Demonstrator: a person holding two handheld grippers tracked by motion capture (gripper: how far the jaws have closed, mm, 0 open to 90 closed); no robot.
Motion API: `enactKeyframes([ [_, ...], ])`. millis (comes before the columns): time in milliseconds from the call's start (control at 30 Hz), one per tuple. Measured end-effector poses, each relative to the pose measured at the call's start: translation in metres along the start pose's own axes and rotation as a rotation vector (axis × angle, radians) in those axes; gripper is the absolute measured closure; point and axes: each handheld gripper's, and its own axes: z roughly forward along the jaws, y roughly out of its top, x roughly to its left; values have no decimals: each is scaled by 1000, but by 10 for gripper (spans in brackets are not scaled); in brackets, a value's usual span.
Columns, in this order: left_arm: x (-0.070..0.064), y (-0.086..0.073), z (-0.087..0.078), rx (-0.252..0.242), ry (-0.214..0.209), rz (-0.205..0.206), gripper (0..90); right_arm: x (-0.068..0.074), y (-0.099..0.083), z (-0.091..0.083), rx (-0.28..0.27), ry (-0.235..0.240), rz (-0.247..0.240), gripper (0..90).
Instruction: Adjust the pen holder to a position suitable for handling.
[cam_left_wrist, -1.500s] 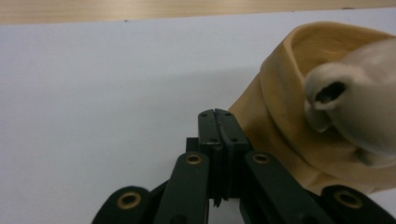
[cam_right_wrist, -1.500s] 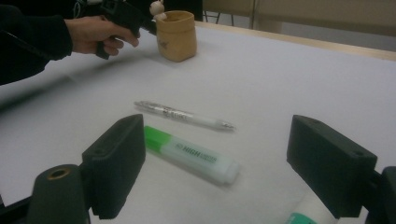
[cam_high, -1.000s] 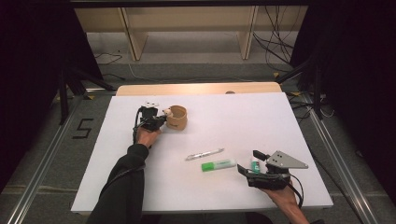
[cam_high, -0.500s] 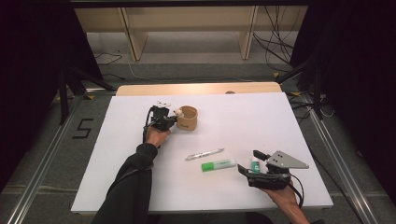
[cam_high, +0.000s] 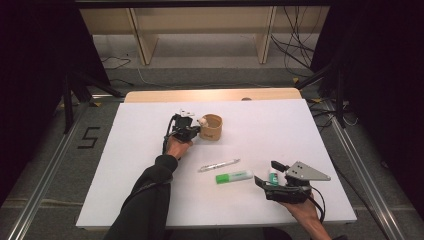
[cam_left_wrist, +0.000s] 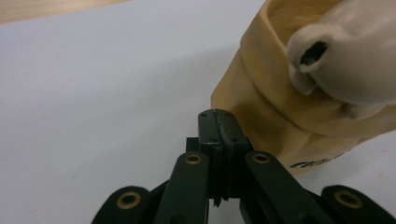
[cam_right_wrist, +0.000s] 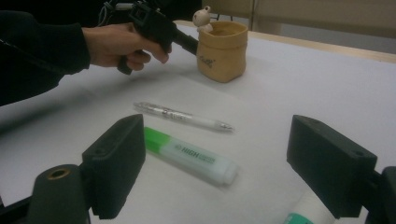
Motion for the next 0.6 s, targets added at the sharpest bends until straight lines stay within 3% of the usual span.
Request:
enactKeyframes([
  [267, 0, 0, 0, 5, -14, 8, 894, 0, 0, -1, -2, -1, 2, 203],
  [333, 3, -2, -1, 1, 2, 0, 891, 0, 0, -2, -2, -2, 1, 203],
  [500, 13, -3, -17, -5, -1, -13, 799, 0, 0, -3, -6, -7, 2, 203],
  [600, 16, 0, -32, -13, -25, -17, 760, 0, 0, -3, -3, -8, 0, 203],
])
